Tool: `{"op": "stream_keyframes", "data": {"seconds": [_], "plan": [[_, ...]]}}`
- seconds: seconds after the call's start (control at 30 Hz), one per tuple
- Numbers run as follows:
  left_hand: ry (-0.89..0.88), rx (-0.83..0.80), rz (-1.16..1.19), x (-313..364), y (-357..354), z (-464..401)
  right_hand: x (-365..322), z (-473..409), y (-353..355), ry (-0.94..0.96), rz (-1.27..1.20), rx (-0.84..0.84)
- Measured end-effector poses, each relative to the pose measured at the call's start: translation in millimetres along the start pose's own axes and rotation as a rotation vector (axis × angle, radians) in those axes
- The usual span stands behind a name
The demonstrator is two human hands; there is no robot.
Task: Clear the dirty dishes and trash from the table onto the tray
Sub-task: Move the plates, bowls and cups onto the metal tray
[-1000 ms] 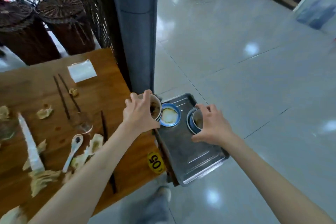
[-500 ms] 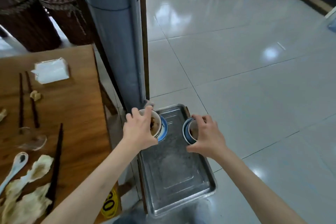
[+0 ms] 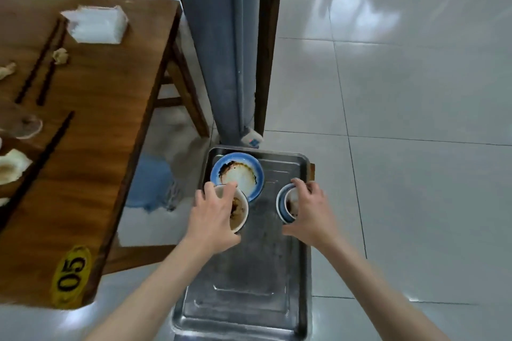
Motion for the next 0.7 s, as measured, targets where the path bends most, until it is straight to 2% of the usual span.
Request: {"op": "stream_keyframes", "data": {"seconds": [0.23,0.7], "plan": [[0.026,-0.019,-0.04,-6,-62,-16,38,-77,-45,0.037,0.082,-0.035],[0.027,0.003,-0.047,-16,-101,-42,65,-148,-89,0.088,0.204,-0.073]]}}
Point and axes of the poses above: each hand's wrist, its own z-axis away from the middle knuckle, its own y-axis out of the back of the hand, x = y × z, the point moved 3 cm from there along -z, towards the middle knuckle, and after that the axes turned 9 degrees about y, right-handed, at the moved point
